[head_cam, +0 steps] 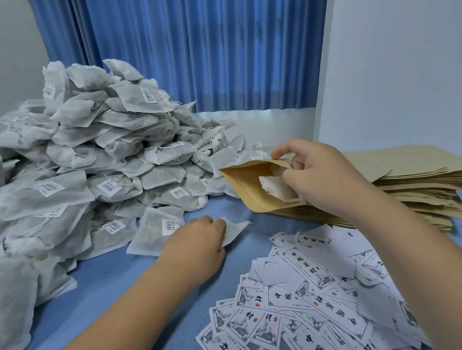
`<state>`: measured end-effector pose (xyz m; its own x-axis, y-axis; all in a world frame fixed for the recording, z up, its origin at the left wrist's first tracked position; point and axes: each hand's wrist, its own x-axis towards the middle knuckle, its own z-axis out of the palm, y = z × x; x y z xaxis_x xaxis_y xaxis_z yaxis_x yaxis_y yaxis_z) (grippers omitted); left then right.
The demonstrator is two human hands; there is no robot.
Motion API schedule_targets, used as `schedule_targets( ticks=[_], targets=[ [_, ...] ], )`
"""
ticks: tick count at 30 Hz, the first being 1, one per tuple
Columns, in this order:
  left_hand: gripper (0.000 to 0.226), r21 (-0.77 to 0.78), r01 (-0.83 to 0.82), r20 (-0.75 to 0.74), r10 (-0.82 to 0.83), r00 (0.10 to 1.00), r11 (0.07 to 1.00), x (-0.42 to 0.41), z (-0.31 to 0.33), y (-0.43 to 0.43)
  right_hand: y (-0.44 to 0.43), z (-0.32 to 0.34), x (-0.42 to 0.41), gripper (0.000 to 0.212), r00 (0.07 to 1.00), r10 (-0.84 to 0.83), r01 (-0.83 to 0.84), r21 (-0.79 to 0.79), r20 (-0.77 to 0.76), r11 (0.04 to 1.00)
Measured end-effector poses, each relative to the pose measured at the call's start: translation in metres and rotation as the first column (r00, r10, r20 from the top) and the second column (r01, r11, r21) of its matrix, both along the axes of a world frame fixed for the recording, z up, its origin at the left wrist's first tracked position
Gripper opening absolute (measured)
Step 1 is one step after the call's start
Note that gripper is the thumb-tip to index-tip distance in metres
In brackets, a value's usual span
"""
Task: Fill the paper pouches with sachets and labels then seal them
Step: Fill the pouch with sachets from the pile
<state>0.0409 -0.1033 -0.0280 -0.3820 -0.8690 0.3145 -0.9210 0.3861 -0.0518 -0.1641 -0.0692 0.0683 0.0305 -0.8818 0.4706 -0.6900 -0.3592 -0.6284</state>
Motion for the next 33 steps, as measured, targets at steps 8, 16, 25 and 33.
schedule_targets(
  ticks=[8,16,25,33],
  targets=[
    [0.028,-0.496,0.17,-0.222,-0.314,0.923,0.851,0.014,0.024,0.008,0.0,0.001,-0.001,0.027,1.0,-0.004,0.004,-0.01,0.026,1.0],
    [0.028,-0.741,0.274,-0.157,-0.555,0.817,0.613,0.001,0.042,0.017,-0.003,-0.001,0.0,0.032,1.0,-0.012,0.011,-0.013,-0.021,1.0],
    [0.015,-0.663,0.337,-0.049,-0.488,0.871,0.668,-0.044,0.044,-0.008,-0.002,0.001,0.004,0.034,0.998,0.036,-0.035,-0.034,0.045,0.999],
    [0.009,-0.157,0.321,-0.077,-0.336,0.939,0.934,-0.076,0.059,-0.03,-0.001,0.003,0.005,0.036,0.997,0.049,-0.047,-0.034,0.059,0.998]
  ],
)
